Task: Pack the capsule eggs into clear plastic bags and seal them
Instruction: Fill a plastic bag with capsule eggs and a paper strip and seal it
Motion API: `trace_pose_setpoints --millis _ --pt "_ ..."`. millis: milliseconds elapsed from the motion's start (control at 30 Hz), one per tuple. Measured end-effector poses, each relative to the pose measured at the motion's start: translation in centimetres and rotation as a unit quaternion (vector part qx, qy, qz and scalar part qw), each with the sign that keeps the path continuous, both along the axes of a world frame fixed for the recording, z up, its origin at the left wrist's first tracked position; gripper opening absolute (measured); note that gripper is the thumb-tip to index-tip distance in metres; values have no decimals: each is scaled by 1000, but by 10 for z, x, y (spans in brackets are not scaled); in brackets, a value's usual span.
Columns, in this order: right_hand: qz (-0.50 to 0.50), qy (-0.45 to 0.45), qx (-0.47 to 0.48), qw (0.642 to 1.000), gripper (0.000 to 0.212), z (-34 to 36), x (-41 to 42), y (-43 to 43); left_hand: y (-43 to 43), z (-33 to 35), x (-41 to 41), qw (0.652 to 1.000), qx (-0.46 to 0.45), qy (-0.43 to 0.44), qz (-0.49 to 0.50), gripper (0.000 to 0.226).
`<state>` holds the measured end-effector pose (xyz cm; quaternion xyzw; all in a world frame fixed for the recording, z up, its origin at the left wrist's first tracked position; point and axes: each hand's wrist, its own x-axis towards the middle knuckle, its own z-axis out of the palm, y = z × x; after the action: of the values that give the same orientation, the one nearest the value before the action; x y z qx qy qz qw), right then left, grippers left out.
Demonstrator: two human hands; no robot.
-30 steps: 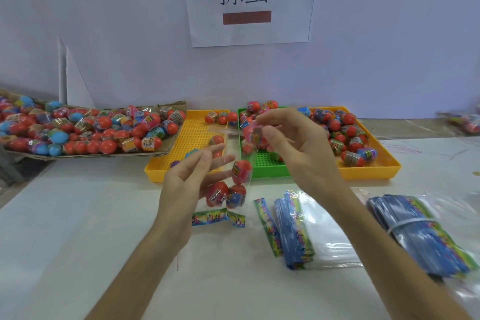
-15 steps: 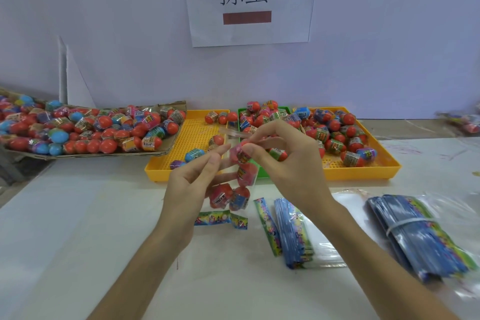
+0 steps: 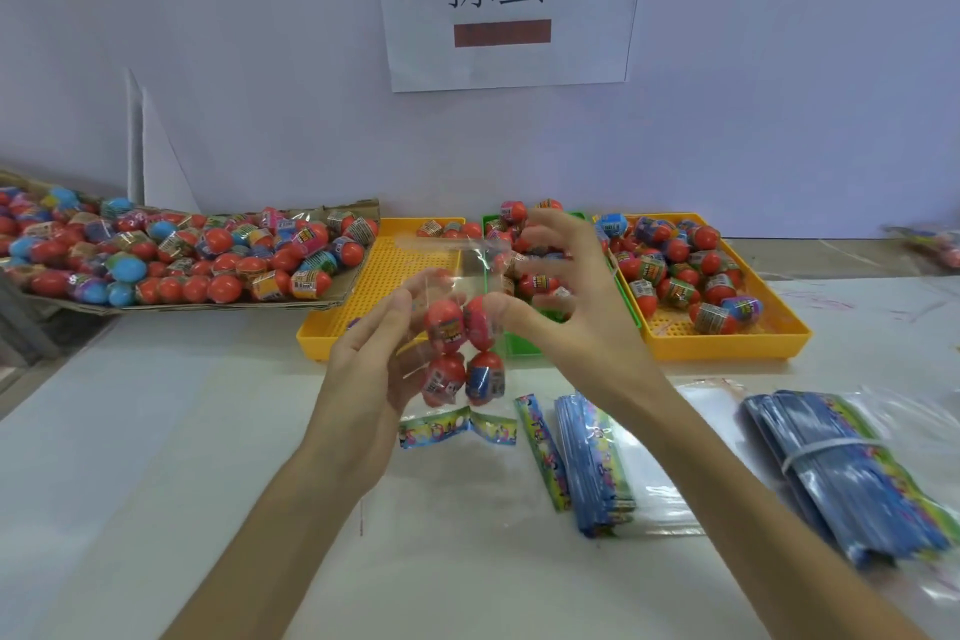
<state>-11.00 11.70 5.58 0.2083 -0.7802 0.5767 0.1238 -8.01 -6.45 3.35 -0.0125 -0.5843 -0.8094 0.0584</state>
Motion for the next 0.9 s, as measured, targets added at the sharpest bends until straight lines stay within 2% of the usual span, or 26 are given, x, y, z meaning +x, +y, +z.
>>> trace_pose_setpoints --millis 67,133,167,233,333,467,600,700,800,900 --pt "67 -109 37 991 59 -4 -4 1 0 1 -1 998 67 -10 -12 32" --pt "110 -137 55 983 27 -10 -5 -3 -2 0 -3 994 108 -7 -17 35" --pt "117 -132 26 984 14 -11 -4 -6 -4 -1 -4 994 112 -1 -20 37" --pt "109 -105 -27 988 20 -12 -2 -9 -5 -1 -5 996 71 19 -45 42" --pt "113 -87 -63 988 23 -10 -3 -8 1 -3 -1 996 -50 25 -77 43" --pt "109 -90 -28 990 18 -11 -4 -5 7 -10 0 990 -134 52 8 23" --pt "101 -107 -36 988 33 -12 -3 -7 6 -11 0 969 -220 95 51 43" --pt "95 -60 -56 992 20 -11 0 -11 11 -11 3 966 -236 103 25 38" --pt "74 -41 -76 994 2 -10 1 -12 12 -11 3 974 -207 93 9 29" --pt "52 -37 -91 994 11 -10 0 -11 13 -10 5 981 -178 73 -10 25"
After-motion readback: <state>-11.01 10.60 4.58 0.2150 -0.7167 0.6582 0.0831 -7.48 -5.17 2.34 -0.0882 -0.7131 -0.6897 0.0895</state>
